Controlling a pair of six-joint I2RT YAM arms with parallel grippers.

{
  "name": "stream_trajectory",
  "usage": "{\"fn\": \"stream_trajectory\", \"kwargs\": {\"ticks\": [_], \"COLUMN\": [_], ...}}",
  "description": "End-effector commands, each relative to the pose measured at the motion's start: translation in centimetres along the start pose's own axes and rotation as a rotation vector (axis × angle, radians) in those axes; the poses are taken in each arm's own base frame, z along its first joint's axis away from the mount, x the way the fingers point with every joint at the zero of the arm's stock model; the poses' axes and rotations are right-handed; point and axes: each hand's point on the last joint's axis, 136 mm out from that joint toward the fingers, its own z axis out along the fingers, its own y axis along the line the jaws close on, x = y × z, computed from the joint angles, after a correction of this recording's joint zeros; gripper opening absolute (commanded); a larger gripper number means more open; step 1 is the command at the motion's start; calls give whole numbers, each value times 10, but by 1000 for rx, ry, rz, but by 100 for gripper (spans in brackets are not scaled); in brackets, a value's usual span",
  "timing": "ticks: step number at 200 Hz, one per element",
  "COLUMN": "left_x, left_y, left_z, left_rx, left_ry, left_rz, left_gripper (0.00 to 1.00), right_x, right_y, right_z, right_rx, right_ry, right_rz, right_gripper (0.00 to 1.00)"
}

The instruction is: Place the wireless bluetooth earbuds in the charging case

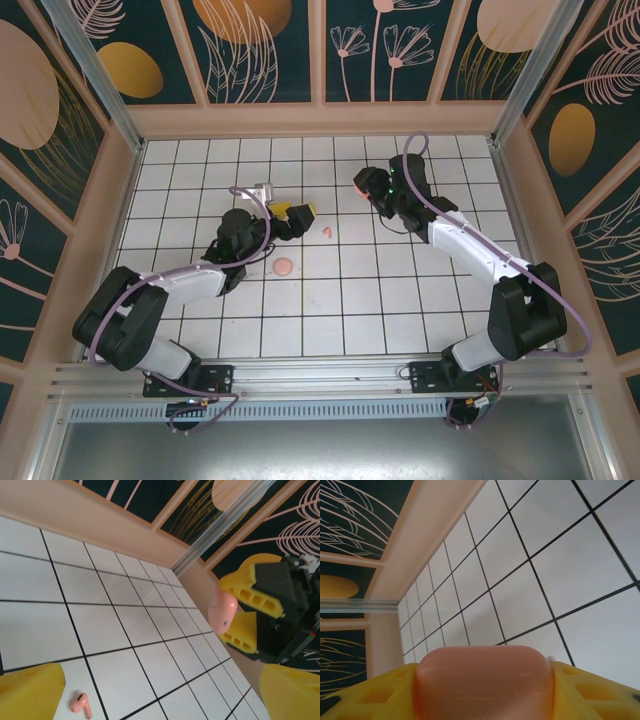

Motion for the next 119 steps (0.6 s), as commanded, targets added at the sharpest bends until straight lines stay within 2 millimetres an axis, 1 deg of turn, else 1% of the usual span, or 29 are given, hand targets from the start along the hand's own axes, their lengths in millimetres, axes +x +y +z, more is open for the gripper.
{"fn": "stream_trajectory", "kwargs": {"ticks": [1,35,75,93,107,110,119], "left_x": [-7,-2,0,1,-3,4,6], "left_y": [-20,-30,-45,-47,-54,-47,-47], "left_z": [12,27,42,47,47,51,53], "left_rx": [78,122,202,217,238,225,228], "left_ry": [-17,-10,-5,-5,-18,-4,-4], "left_rz": [11,19,21,18,24,18,19], "left_gripper": [98,94,81,77,74,74,73], "right_x": [2,19,32,37,40,40,40], "right_y": [26,35,48,51,54,54,55], "right_z": [-9,-5,-3,-2,-1,-1,-1], "right_rx": [-109,-146,-173,-180,-187,-188,-190], "right_ry": [8,54,81,94,102,103,104], "right_rz": [41,71,71,76,80,80,83], "right_gripper": [40,40,40,40,40,40,40]}}
